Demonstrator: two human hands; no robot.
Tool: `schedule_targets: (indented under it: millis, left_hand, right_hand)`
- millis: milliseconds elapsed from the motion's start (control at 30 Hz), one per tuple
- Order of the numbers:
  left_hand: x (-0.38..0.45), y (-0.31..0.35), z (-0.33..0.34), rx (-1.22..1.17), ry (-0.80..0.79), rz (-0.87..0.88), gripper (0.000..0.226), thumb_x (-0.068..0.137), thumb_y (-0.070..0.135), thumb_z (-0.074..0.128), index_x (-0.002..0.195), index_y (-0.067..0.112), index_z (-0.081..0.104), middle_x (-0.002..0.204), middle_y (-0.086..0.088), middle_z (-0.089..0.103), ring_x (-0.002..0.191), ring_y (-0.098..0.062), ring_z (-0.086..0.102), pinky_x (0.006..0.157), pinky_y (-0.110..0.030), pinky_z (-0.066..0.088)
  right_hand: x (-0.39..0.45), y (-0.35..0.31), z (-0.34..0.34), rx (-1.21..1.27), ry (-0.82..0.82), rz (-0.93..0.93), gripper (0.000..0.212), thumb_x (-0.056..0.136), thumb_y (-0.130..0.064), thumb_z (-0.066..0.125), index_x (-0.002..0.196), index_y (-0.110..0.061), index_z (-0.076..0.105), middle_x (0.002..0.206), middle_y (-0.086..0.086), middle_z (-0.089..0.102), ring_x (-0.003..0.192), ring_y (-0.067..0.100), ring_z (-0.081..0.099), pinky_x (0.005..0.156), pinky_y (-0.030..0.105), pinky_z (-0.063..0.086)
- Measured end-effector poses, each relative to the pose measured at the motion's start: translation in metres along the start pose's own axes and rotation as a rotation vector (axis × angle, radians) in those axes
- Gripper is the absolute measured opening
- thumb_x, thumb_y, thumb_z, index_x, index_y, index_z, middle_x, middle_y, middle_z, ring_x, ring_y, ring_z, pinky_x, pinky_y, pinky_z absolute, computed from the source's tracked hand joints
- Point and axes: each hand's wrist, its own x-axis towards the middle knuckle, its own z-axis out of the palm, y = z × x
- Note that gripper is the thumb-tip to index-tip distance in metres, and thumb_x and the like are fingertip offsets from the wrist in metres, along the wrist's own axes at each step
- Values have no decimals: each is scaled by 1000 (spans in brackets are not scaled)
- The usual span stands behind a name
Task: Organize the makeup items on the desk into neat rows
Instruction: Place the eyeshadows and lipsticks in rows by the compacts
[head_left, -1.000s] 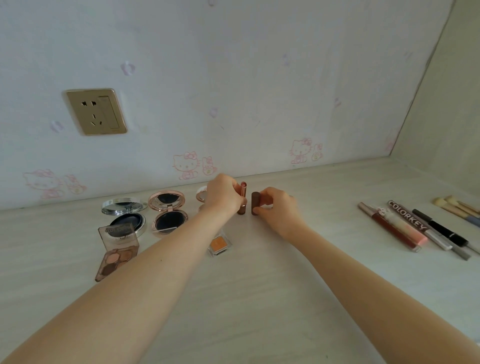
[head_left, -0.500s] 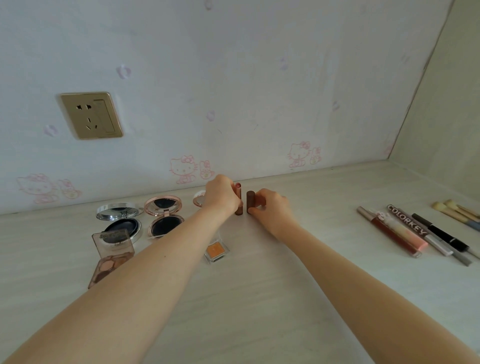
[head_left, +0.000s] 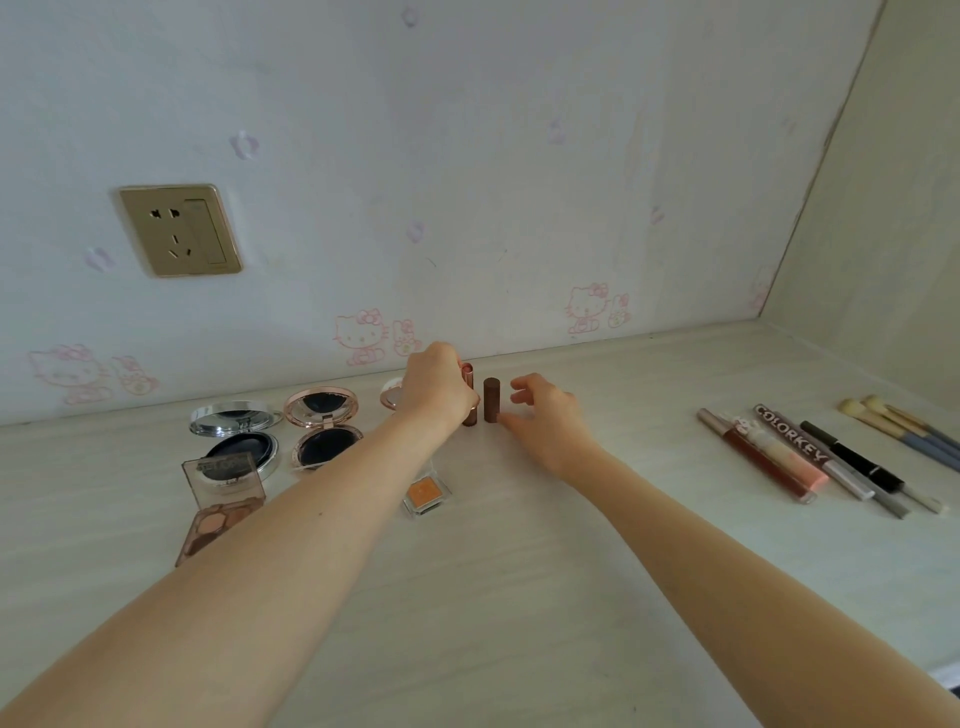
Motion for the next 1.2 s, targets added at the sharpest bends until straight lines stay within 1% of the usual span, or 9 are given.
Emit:
schedule_targets:
  millis: [67,167,333,533,700,833,900,1033,1200]
  left_hand:
    - [-2,-2,-2,-9,26,31,24,77,0,66,99,9,61,96,-9,66,85,-24,62,65,-30,50]
    - [-9,-5,-10,-8,63,97,27,81,1,61,107,8,56,100,-10,60,90,-29,61,83,-45,54]
    - [-28,-8,-26,113,130,298,34,90,9,54,124,9,52,109,-10,63,102,-29,57,84,-42,51]
    - [-66,0,-20,182,165,413,27,91,15,51,118,15,56,108,-5,68,99,-30,61,80,-44,51]
    - [-92,20,10,219,59,547,26,91,18,48,116,13,56,109,-5,67,100,-31,60,73,-43,53]
    - [-103,40,47,184,-125,630,38,94,23,46,132,19,49,125,-6,60,118,-27,52,86,-42,50]
    - [-107,51,64,156,-182,660,42,95,24,46,137,20,46,132,-6,56,126,-26,46,94,-40,46]
    - [-109,75,96,135,-243,714,43,96,23,46,138,19,46,136,-8,52,131,-23,41,101,-37,41]
    - [-106,114,132,50,-265,802,40,94,19,48,133,15,51,134,-8,52,130,-24,40,103,-35,38]
  right_hand:
    - [-6,3,-8,-22,10,-11,49,87,-25,67,131,-14,49,125,2,59,117,18,52,91,25,40]
    - [-19,5,-22,-64,26,-31,45,89,-26,64,131,-14,50,126,1,59,119,17,51,91,22,37]
    - [-47,5,-48,-201,21,-87,41,95,-26,54,134,-12,49,132,2,57,125,20,48,97,25,36]
    - [-80,14,-79,-331,15,-137,40,97,-25,50,135,-12,48,135,5,55,126,21,47,100,27,36]
    - [-112,33,-112,-470,45,-126,41,97,-29,49,135,-16,47,135,4,52,127,20,44,100,32,39]
    - [-129,54,-139,-581,69,-91,42,97,-29,49,137,-16,46,143,6,45,136,21,36,108,33,30]
    - [-136,66,-152,-590,71,-45,42,97,-30,48,137,-17,46,144,4,45,134,21,38,106,35,33]
    - [-143,91,-179,-600,116,2,39,96,-28,49,133,-16,50,129,4,54,121,23,46,94,36,44]
    - [-146,124,-213,-662,179,21,37,96,-22,50,131,-12,52,129,6,56,124,24,45,98,35,40]
